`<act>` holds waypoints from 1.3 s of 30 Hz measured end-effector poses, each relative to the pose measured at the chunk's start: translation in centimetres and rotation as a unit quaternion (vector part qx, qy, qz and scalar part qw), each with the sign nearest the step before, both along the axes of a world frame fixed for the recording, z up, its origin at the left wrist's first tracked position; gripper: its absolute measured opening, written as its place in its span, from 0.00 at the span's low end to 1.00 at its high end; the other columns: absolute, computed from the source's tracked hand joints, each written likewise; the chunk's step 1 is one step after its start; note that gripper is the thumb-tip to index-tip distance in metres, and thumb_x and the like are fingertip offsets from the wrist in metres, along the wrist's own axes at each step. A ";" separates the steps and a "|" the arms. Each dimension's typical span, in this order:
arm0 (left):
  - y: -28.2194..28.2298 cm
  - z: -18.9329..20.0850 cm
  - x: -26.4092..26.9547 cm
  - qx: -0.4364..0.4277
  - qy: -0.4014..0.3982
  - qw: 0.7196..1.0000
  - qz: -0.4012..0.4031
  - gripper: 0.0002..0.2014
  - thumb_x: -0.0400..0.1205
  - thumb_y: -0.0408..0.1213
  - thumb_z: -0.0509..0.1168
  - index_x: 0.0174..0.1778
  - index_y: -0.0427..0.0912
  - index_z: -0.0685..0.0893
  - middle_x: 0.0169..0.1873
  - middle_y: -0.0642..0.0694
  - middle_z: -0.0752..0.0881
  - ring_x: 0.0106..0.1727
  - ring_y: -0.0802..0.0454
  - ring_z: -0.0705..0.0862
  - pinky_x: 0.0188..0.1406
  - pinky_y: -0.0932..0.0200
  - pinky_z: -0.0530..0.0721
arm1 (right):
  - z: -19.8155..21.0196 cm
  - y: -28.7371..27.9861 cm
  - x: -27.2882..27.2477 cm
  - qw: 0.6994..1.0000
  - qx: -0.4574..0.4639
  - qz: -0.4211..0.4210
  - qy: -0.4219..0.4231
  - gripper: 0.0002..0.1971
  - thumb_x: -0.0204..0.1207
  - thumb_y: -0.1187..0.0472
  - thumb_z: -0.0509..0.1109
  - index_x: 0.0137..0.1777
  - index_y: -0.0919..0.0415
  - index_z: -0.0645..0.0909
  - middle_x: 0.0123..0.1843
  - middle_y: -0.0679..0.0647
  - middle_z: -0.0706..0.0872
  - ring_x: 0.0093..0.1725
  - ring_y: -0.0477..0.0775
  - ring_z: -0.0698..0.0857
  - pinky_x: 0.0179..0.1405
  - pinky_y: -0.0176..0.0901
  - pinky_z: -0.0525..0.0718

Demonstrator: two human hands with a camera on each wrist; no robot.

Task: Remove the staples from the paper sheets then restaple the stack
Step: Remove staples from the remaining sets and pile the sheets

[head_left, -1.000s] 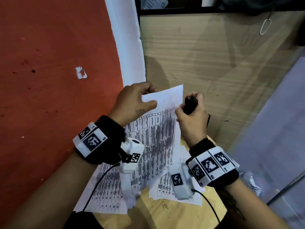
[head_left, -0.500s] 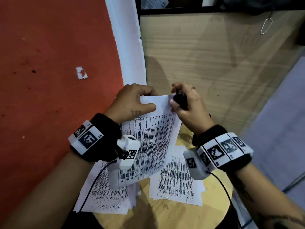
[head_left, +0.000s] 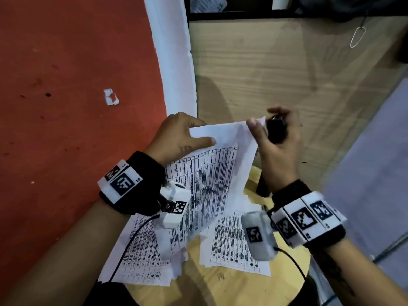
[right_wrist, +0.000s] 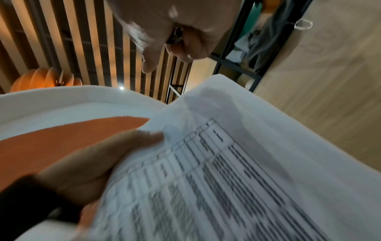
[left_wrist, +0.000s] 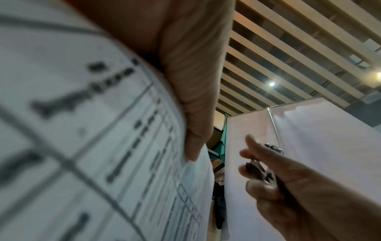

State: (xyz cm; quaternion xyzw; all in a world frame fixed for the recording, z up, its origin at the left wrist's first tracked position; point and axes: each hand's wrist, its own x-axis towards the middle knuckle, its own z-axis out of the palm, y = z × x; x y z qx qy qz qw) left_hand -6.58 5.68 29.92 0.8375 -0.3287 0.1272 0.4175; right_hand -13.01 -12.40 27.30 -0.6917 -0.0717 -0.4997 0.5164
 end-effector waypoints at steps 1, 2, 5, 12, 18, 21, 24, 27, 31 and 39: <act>0.1 0.1 0.1 0.003 0.000 1.000 -0.001 0.06 0.68 0.50 0.72 0.27 0.55 0.85 0.30 0.44 0.89 0.31 0.54 0.81 0.37 0.56 0.78 | -0.7 0.4 -0.7 1.000 -0.007 0.010 0.025 0.11 0.70 0.43 0.68 0.50 0.39 0.72 0.49 0.54 0.78 0.48 0.48 0.77 0.53 0.45 0.77; 0.2 0.1 0.1 0.005 0.001 1.000 -0.002 0.06 0.67 0.50 0.72 0.26 0.57 0.84 0.29 0.47 0.88 0.32 0.54 0.81 0.37 0.57 0.78 | -1.6 1.0 -1.3 0.997 -0.027 0.035 0.070 0.12 0.71 0.42 0.65 0.53 0.39 0.70 0.52 0.53 0.76 0.50 0.45 0.76 0.57 0.41 0.75; 0.5 0.4 0.2 0.003 0.010 1.000 -0.005 0.06 0.67 0.51 0.72 0.25 0.58 0.83 0.25 0.59 0.84 0.29 0.62 0.80 0.35 0.62 0.74 | -3.9 2.0 -2.4 0.964 -0.102 0.123 0.213 0.19 0.73 0.44 0.61 0.63 0.44 0.69 0.55 0.43 0.71 0.56 0.33 0.71 0.60 0.29 0.67; 0.3 0.5 -0.5 -0.001 0.022 1.000 0.008 0.07 0.66 0.49 0.70 0.22 0.57 0.82 0.17 0.60 0.80 0.22 0.69 0.75 0.29 0.63 0.70 | -1.2 1.0 -1.6 0.958 -0.259 -0.023 0.120 0.26 0.64 0.60 0.81 0.60 0.65 0.76 0.50 0.54 0.83 0.46 0.57 0.83 0.44 0.42 0.76; -0.4 0.6 -0.8 -0.001 0.026 1.000 -0.002 0.14 0.66 0.50 0.73 0.27 0.42 0.87 0.24 0.44 0.75 0.28 0.55 0.72 0.31 0.57 0.68 | 0.2 1.0 -0.8 0.909 -0.416 -0.030 0.003 0.19 0.60 0.71 0.74 0.54 0.69 0.83 0.56 0.62 0.84 0.51 0.66 0.85 0.36 0.56 0.86; -0.4 0.8 -1.0 -0.015 0.036 0.999 -0.013 0.15 0.65 0.50 0.73 0.30 0.40 0.88 0.26 0.45 0.75 0.30 0.54 0.71 0.32 0.57 0.67 | 0.4 0.9 -0.7 0.901 -0.433 -0.030 -0.013 0.20 0.58 0.73 0.74 0.53 0.69 0.84 0.54 0.63 0.85 0.50 0.66 0.86 0.33 0.56 0.87; -0.4 0.9 -1.2 -0.031 0.057 0.997 -0.027 0.16 0.65 0.48 0.73 0.35 0.37 0.90 0.28 0.44 0.78 0.32 0.55 0.73 0.34 0.57 0.69 | 0.7 0.9 -0.8 0.900 -0.435 -0.032 -0.019 0.19 0.58 0.74 0.75 0.52 0.69 0.84 0.52 0.63 0.86 0.48 0.66 0.86 0.31 0.55 0.86; -0.4 0.9 -1.3 -0.048 0.071 0.996 -0.036 0.19 0.62 0.51 0.75 0.36 0.37 0.90 0.29 0.44 0.78 0.33 0.55 0.73 0.35 0.57 0.69 | 0.9 1.0 -0.9 0.898 -0.438 -0.035 -0.023 0.20 0.56 0.76 0.76 0.51 0.69 0.85 0.50 0.63 0.87 0.46 0.65 0.87 0.30 0.53 0.86; -0.5 1.0 -1.4 -0.062 0.073 0.994 -0.044 0.23 0.59 0.56 0.73 0.37 0.40 0.90 0.28 0.43 0.79 0.32 0.55 0.74 0.34 0.57 0.68 | 1.0 1.0 -1.0 0.900 -0.435 -0.029 -0.031 0.19 0.57 0.76 0.76 0.50 0.69 0.85 0.50 0.62 0.87 0.44 0.65 0.87 0.28 0.52 0.86; -0.7 1.3 -1.8 -0.052 0.079 0.994 -0.047 0.02 0.62 0.47 0.75 0.26 0.60 0.88 0.25 0.49 0.79 0.29 0.61 0.74 0.32 0.60 0.70 | 0.9 1.0 -0.9 0.897 -0.438 -0.036 -0.046 0.14 0.58 0.75 0.76 0.45 0.70 0.86 0.45 0.62 0.87 0.40 0.65 0.87 0.27 0.51 0.85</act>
